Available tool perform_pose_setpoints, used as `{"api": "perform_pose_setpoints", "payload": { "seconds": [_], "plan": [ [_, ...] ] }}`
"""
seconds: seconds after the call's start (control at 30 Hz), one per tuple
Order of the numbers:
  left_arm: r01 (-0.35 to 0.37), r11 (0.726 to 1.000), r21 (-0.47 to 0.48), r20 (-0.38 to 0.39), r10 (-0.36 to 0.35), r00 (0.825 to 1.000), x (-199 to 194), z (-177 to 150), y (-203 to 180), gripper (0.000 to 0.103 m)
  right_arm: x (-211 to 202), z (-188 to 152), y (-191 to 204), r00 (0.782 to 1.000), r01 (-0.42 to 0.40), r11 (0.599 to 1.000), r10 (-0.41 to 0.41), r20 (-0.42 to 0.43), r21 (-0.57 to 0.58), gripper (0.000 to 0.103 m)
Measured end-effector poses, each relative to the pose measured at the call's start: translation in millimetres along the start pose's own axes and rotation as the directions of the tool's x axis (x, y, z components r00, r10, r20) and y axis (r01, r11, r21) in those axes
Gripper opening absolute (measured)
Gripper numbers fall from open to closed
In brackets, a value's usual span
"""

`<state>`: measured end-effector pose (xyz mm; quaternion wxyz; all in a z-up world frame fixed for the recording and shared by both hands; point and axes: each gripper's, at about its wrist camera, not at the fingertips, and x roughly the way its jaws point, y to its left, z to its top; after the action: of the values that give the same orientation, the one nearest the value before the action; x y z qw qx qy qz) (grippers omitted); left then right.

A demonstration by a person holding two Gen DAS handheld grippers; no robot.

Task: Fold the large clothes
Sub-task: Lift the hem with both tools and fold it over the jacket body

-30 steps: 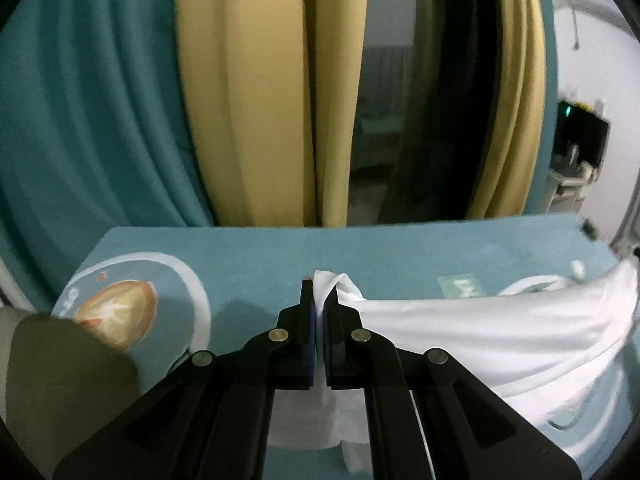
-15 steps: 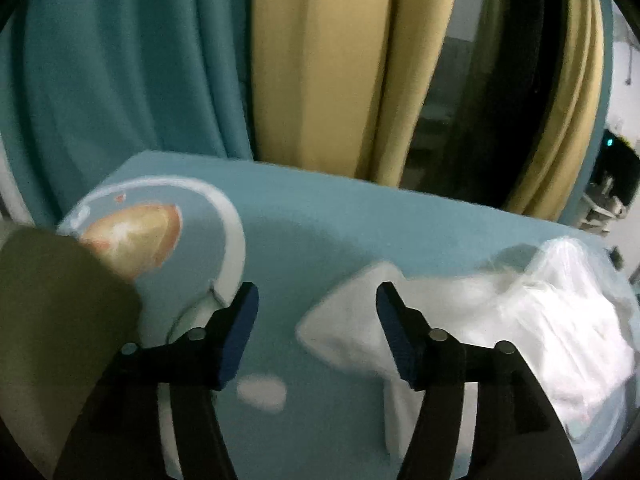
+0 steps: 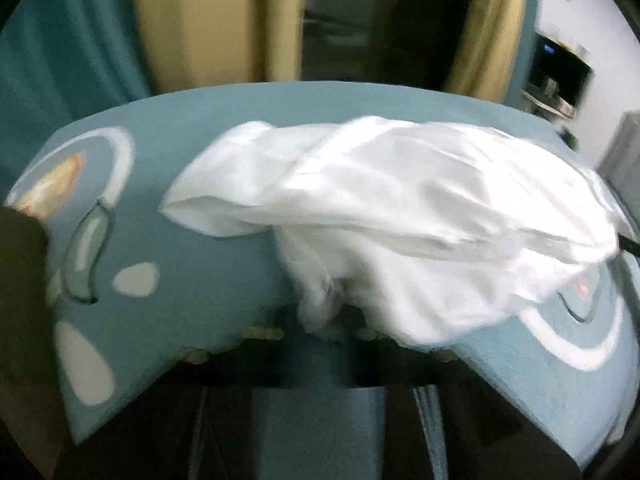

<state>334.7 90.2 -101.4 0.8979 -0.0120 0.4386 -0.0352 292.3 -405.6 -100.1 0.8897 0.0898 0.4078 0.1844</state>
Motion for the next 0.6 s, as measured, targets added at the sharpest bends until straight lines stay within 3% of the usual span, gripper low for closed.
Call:
{"api": "perform_pose_setpoints", "payload": {
  "seconds": [0.1,0.3,0.43,0.6],
  "plan": [
    [-0.025,1.000,-0.005,0.024,0.025,0.999,-19.1,-5.7,-3.6,0.005,-21.2,-7.8,5.7,1.000,0.012,1.000,-0.011,0.019,-0.024,0.009],
    [-0.007,0.999,-0.035,0.061,0.009,0.998,-78.3,-33.5,-4.2,0.005,-52.8,-33.1,15.8,0.999,0.040,0.998,-0.039,0.018,-0.042,0.009],
    [0.016,0.999,-0.044,0.032,-0.015,0.999,-106.3,-62.5,-12.3,0.005,-70.6,-57.8,21.2,0.999,0.048,0.998,-0.048,0.003,-0.036,0.009],
    [0.044,0.998,-0.055,-0.010,-0.045,0.999,-107.6,-91.3,-10.9,0.006,-79.2,-80.7,22.4,0.996,0.083,0.996,-0.085,-0.029,-0.043,0.009]
  ]
}}
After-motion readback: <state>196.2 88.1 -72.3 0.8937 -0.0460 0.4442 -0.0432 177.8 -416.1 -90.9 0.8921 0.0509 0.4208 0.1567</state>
